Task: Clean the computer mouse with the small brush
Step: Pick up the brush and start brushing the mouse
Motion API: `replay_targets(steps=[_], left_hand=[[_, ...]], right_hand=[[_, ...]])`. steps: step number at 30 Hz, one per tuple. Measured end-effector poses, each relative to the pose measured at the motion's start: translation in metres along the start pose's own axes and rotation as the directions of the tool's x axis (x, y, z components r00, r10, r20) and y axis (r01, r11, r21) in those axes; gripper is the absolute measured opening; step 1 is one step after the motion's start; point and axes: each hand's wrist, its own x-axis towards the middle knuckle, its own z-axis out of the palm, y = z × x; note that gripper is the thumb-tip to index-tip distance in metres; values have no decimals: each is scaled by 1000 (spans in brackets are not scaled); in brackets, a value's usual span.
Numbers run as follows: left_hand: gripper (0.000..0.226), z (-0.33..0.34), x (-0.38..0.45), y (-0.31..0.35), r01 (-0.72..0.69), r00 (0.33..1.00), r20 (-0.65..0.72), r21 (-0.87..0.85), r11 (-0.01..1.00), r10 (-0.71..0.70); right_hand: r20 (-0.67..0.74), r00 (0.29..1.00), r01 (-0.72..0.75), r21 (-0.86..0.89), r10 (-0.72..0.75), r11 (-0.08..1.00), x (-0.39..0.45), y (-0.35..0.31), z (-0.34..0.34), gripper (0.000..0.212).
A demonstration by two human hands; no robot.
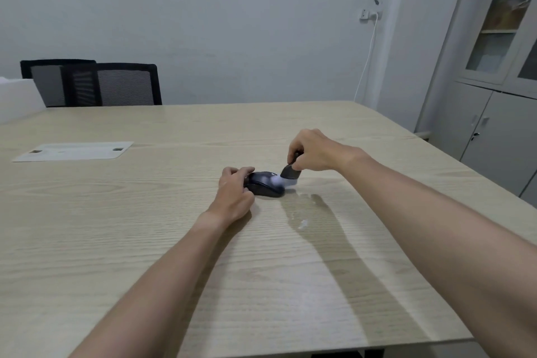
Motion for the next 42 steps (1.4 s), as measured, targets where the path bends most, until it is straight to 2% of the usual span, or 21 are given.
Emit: replay_targets(steps=[6, 8, 12, 13, 15, 18, 21, 24, 27, 28, 31, 33, 36, 40, 42], left_hand=[[74, -1, -3, 9, 5, 999, 44, 45, 999, -7], [77, 0, -3, 13, 9, 998, 67, 93, 996, -15], [76, 0, 1, 12, -7, 996, 87, 129, 992, -5], [76, -1, 3, 10, -13, 996, 88, 136, 991, 1], [75, -3, 6, 7, -18, 994, 105, 148, 989, 3], [70, -6, 8, 7, -23, 991, 136, 159, 987, 1], [60, -6, 11, 4, -32, 990, 140, 160, 987, 10], [56, -8, 13, 3, -46, 989, 147, 164, 985, 22], [55, -8, 16, 2, -71, 988, 144, 162, 984, 48], [55, -9, 17, 1, -78, 987, 150, 161, 984, 53], [54, -12, 18, 0, -103, 981, 177, 137, 985, 78], [55, -16, 16, 0, -127, 973, 208, 121, 985, 100], [60, -22, 16, -2, -151, 963, 242, 114, 982, 120], [67, -25, 13, -9, -140, 957, 268, 96, 986, 109], [70, -23, 12, -13, -112, 959, 269, 80, 990, 87]], right_hand=[[-159, 986, 66, 105, -49, 992, 3, 2, 3, 16], [-102, 992, 77, 71, -70, 995, 3, 3, 8, 17], [85, 996, 21, -71, -15, 997, 2, 13, -6, 22], [94, 995, 22, -81, -14, 996, 1, 15, -9, 26], [26, 999, 37, -20, -36, 999, 0, 15, -12, 28], [-100, 993, 72, 124, -59, 990, -3, 7, -8, 19], [-154, 987, 89, 226, -55, 970, -4, 5, 3, 19], [-48, 996, 82, 99, -78, 992, -4, 9, 5, 21], [90, 995, 31, 9, -31, 999, -3, 14, -8, 23], [82, 996, 23, 14, -24, 1000, -2, 14, -11, 22], [-106, 994, 43, 140, -28, 989, 1, 9, -9, 22], [-176, 984, 57, 183, -25, 981, 1, 6, -1, 21], [-111, 992, 65, 105, -53, 992, -1, 8, 10, 20], [86, 996, 4, -3, -4, 1000, -5, 21, -7, 21], [40, 999, 2, 25, -3, 1000, -6, 24, -12, 21]])
